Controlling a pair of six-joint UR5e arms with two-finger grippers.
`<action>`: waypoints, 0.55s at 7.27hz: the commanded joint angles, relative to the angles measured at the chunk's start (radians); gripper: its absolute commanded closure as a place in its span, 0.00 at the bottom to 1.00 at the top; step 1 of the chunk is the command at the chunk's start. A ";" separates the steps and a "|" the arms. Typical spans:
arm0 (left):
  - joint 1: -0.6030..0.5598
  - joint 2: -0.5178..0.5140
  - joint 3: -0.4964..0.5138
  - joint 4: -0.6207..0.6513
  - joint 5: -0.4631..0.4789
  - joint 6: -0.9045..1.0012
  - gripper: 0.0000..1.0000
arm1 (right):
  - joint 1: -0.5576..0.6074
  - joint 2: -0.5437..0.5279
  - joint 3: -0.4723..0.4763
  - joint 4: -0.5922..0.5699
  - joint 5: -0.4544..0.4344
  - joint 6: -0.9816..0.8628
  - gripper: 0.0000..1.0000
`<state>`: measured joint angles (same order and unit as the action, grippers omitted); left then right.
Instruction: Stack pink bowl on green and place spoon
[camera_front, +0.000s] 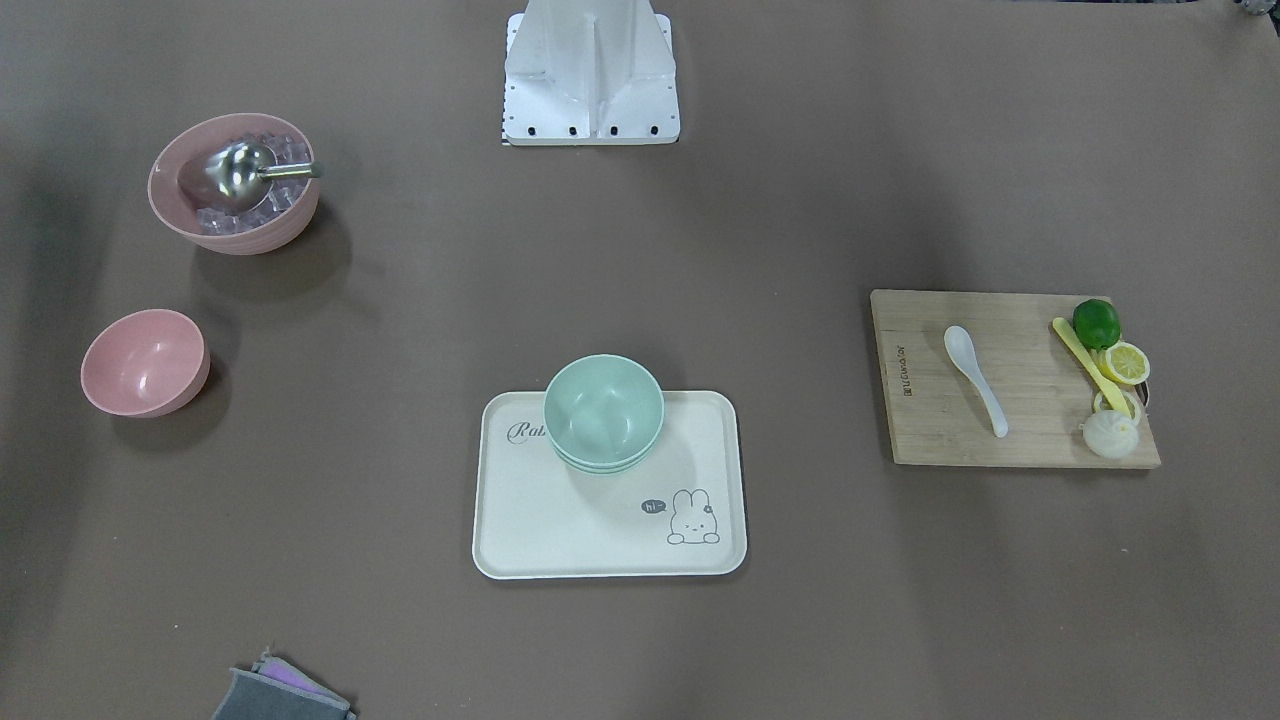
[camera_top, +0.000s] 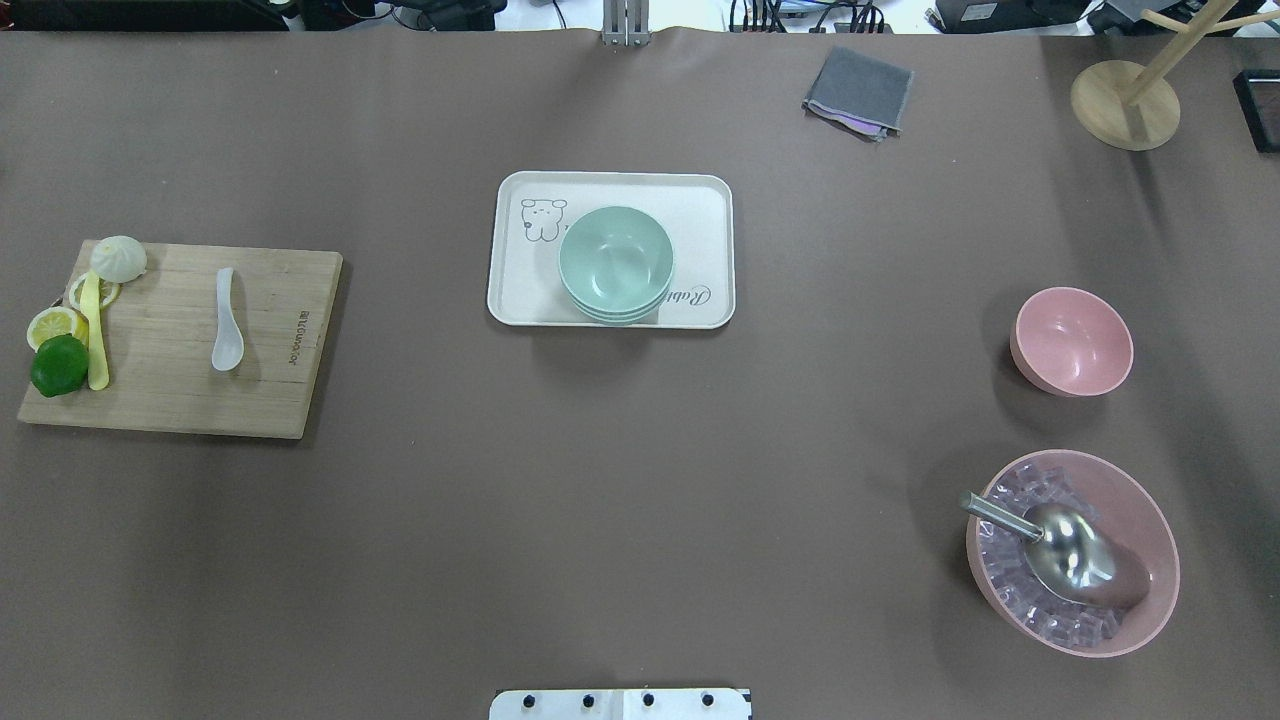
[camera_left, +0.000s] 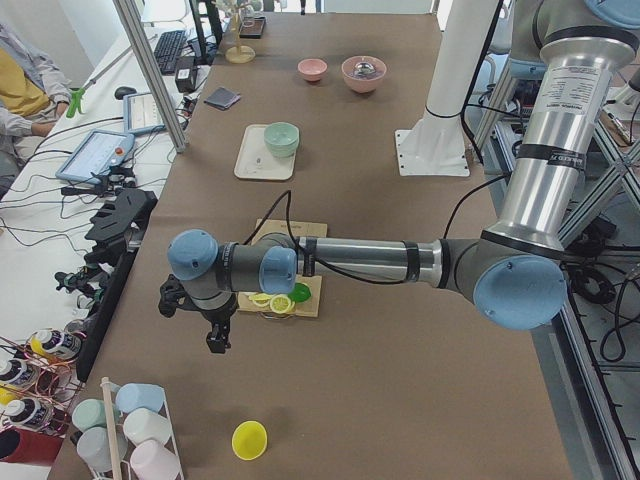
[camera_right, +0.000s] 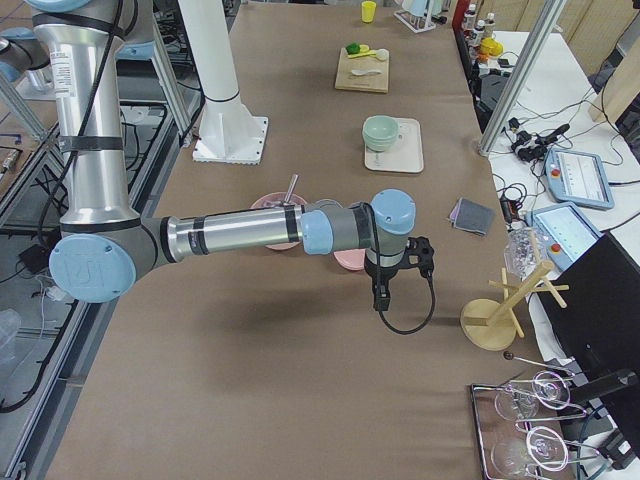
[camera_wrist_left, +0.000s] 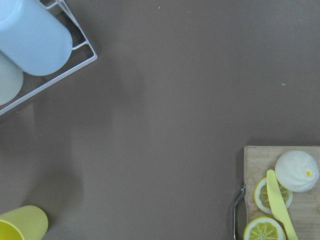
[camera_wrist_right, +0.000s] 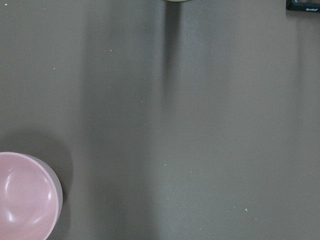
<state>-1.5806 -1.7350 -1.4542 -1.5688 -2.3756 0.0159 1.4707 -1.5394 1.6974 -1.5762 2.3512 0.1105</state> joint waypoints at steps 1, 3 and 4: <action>0.004 0.015 -0.069 0.042 -0.001 -0.002 0.01 | -0.001 -0.040 0.037 0.001 0.000 0.001 0.00; 0.013 0.084 -0.160 0.049 0.001 0.007 0.01 | -0.004 -0.051 0.044 0.008 -0.001 0.001 0.00; 0.011 0.100 -0.199 0.049 -0.001 0.007 0.02 | -0.004 -0.054 0.044 0.012 0.000 0.001 0.00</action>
<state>-1.5700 -1.6692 -1.5966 -1.5211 -2.3765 0.0205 1.4676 -1.5883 1.7389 -1.5687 2.3502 0.1119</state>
